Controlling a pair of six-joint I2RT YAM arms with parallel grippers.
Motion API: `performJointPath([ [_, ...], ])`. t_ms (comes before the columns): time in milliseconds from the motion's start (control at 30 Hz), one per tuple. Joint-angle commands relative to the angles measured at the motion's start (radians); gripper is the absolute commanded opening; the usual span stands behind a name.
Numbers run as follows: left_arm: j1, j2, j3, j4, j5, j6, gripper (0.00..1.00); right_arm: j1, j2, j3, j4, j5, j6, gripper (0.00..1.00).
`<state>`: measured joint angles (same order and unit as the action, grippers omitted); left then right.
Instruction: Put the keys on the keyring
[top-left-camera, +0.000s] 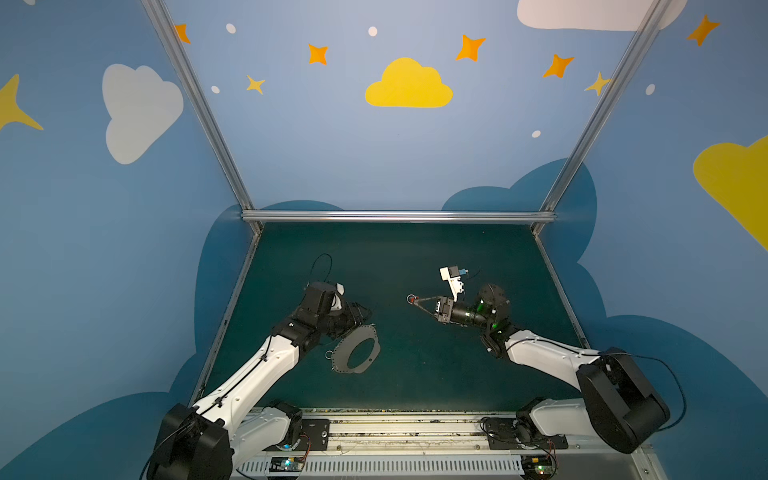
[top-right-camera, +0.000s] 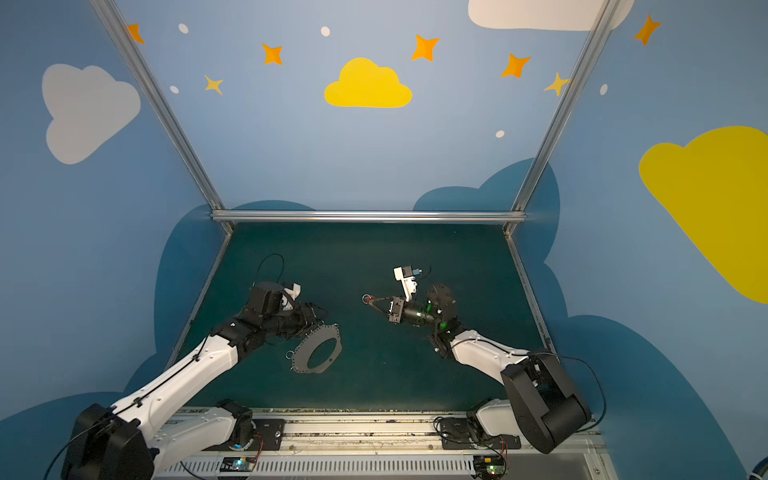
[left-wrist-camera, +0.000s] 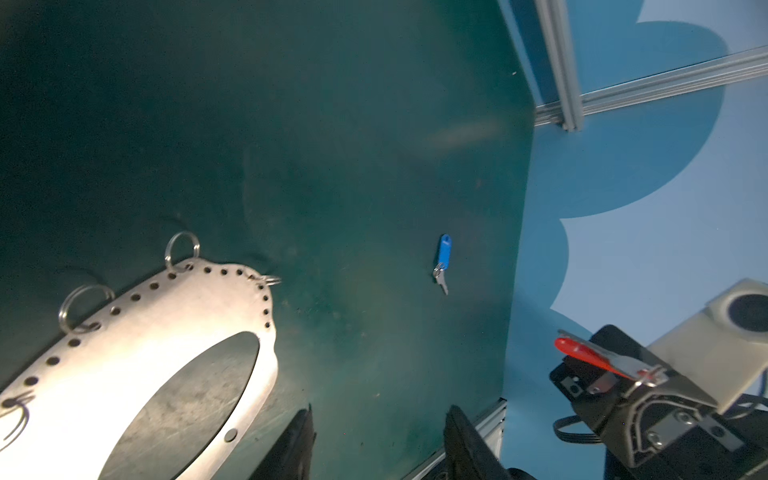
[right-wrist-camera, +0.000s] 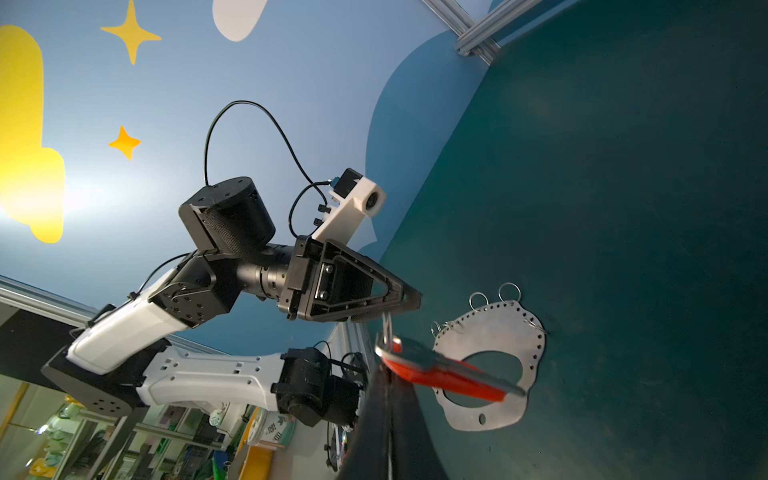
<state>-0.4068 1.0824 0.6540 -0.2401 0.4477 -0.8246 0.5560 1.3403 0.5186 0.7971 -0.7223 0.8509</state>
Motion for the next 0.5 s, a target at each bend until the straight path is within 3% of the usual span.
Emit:
performJointPath([
  [0, -0.033, 0.002, -0.004, -0.013, -0.068, -0.004, 0.52, -0.014, -0.04, -0.027, -0.059, 0.03, -0.068, 0.0],
  [333, -0.095, 0.123, 0.016, -0.148, -0.21, -0.014, 0.53, -0.015, -0.081, -0.061, -0.137, 0.052, -0.089, 0.0],
  [467, -0.096, 0.112, 0.019, -0.247, -0.357, -0.026, 0.57, -0.01, -0.072, -0.066, -0.138, 0.05, -0.081, 0.0],
])
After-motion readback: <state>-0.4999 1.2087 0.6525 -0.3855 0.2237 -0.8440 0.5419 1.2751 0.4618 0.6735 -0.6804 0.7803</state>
